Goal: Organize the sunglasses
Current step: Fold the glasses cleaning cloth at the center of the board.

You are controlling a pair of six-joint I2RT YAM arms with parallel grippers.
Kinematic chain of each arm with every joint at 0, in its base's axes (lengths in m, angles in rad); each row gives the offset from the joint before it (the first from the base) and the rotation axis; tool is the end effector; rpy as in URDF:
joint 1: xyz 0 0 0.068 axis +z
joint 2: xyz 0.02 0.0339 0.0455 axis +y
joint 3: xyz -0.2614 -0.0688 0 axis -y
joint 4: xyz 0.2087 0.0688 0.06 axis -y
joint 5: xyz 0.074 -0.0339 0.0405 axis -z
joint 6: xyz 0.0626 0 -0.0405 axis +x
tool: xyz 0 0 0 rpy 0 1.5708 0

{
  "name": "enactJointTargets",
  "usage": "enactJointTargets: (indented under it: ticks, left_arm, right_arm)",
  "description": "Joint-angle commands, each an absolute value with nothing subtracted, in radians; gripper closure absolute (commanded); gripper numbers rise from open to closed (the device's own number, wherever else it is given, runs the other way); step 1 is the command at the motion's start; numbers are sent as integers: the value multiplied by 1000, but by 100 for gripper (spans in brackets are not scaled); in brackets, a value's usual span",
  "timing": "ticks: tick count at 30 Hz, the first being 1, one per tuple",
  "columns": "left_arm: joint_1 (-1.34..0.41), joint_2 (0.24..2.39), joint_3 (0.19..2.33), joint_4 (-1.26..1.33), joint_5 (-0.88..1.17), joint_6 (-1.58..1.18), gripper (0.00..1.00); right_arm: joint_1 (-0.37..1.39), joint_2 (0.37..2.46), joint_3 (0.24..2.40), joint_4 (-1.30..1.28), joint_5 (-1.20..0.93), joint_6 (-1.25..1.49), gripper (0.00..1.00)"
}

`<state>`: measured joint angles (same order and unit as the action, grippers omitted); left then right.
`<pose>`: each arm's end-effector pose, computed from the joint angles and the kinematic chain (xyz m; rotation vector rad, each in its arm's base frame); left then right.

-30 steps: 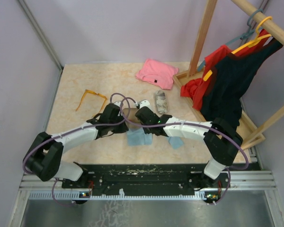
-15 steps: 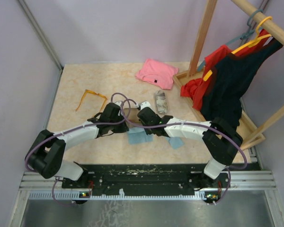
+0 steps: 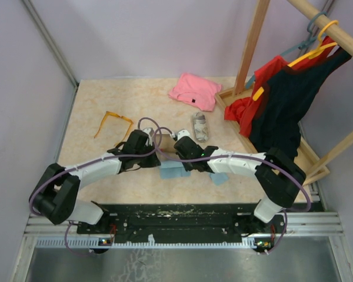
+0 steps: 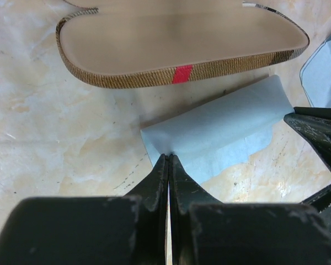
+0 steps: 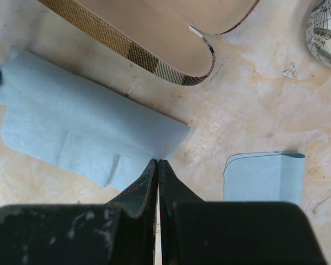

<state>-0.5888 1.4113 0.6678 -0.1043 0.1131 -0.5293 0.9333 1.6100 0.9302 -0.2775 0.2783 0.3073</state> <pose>0.2147 -0.1518 0.1724 0.1286 2.5123 -0.6251 0.1969 0.2369 0.1804 -0.6593 2.3945 0.1741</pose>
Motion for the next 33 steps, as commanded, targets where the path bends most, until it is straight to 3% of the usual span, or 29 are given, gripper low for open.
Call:
enactJointTargets:
  ticks: [1,33]
  left_arm:
    - [-584,1374,646,-90,144,-543,99]
    - [-603,1353,561,-56,208,-572,99]
  right_arm:
    - [936,1550,935,-270,259,287,100]
    - [944,1542,913,-339,134,293,100]
